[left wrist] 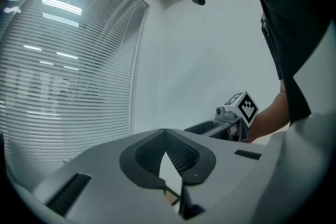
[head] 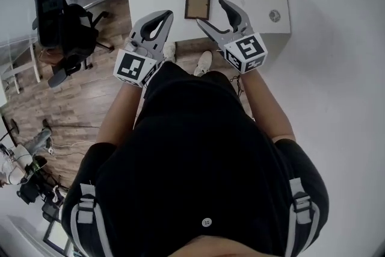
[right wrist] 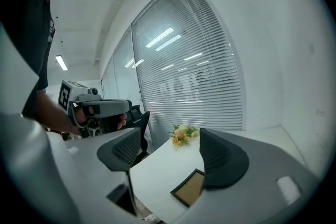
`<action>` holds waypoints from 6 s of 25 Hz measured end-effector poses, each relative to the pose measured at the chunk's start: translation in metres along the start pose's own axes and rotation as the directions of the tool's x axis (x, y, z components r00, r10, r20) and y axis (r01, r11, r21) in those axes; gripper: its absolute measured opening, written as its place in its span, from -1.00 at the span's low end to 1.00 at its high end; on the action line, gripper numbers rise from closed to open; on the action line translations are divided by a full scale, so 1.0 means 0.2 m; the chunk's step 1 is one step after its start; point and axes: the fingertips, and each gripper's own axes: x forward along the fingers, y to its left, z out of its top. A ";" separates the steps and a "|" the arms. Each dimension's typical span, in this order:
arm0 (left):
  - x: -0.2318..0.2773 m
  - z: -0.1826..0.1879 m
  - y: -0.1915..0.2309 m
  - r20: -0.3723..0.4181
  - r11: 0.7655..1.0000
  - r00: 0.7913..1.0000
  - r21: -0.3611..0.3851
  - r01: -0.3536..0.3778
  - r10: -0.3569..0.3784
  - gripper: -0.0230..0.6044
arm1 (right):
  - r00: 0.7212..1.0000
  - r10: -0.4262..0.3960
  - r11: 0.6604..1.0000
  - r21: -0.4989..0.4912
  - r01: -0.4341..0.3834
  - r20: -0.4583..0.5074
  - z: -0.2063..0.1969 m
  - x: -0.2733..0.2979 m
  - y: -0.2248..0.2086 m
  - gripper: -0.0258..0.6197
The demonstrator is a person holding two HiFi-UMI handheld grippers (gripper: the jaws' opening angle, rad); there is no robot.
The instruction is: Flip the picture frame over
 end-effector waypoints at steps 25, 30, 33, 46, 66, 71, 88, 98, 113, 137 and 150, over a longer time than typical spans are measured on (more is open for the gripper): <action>0.34 -0.43 0.66 -0.066 0.940 0.938 -0.037 0.339 -0.340 -0.91 | 0.843 -0.418 0.874 0.102 0.475 -0.340 -0.66 0.67 -0.26 0.13; 0.37 -0.54 0.67 -0.092 0.932 0.928 -0.030 0.361 -0.362 -0.91 | 0.790 -0.460 0.835 0.104 0.540 -0.406 -0.82 0.72 -0.27 0.01; 0.37 -0.61 0.66 -0.129 0.927 0.918 -0.032 0.374 -0.375 -0.91 | 0.759 -0.471 0.817 0.102 0.567 -0.450 -0.94 0.74 -0.28 -0.08; 0.40 -0.80 0.62 -0.155 0.925 0.912 -0.076 0.372 -0.379 -0.91 | 0.666 -0.470 0.763 0.112 0.636 -0.579 -1.28 0.81 -0.29 -0.31; 0.28 -0.91 0.66 -0.156 0.940 0.929 -0.122 0.319 -0.336 -0.91 | 0.600 -0.511 0.737 0.046 0.674 -0.615 -1.45 0.82 -0.28 -0.75; 0.27 -0.88 0.69 -0.161 0.943 0.932 -0.119 0.310 -0.326 -0.91 | 0.620 -0.498 0.733 0.089 0.675 -0.606 -1.40 0.80 -0.27 -0.77; 0.26 -0.59 0.69 -0.065 0.971 0.970 -0.069 0.229 -0.233 -0.91 | 0.764 -0.445 0.755 0.263 0.600 -0.467 -0.97 0.77 -0.29 -0.77; 0.27 -0.45 0.65 -0.026 0.985 0.985 -0.033 0.172 -0.173 -0.91 | 0.836 -0.373 0.767 0.373 0.521 -0.402 -0.79 0.72 -0.32 -0.77; 0.34 -0.33 0.51 -0.006 0.994 0.994 0.001 0.110 -0.110 -0.91 | 0.952 -0.178 0.656 0.690 0.304 -0.251 -0.64 0.62 -0.32 -0.77; 0.38 -0.46 0.49 0.014 0.994 1.000 -0.103 0.023 -0.022 -0.91 | 0.987 -0.008 0.294 0.944 -0.150 0.159 -0.74 0.60 -0.38 -0.77; 0.37 -0.54 0.46 -0.004 0.992 1.000 -0.124 0.010 -0.011 -0.91 | 0.939 -0.015 0.030 0.939 -0.343 0.343 -0.91 0.63 -0.40 -0.76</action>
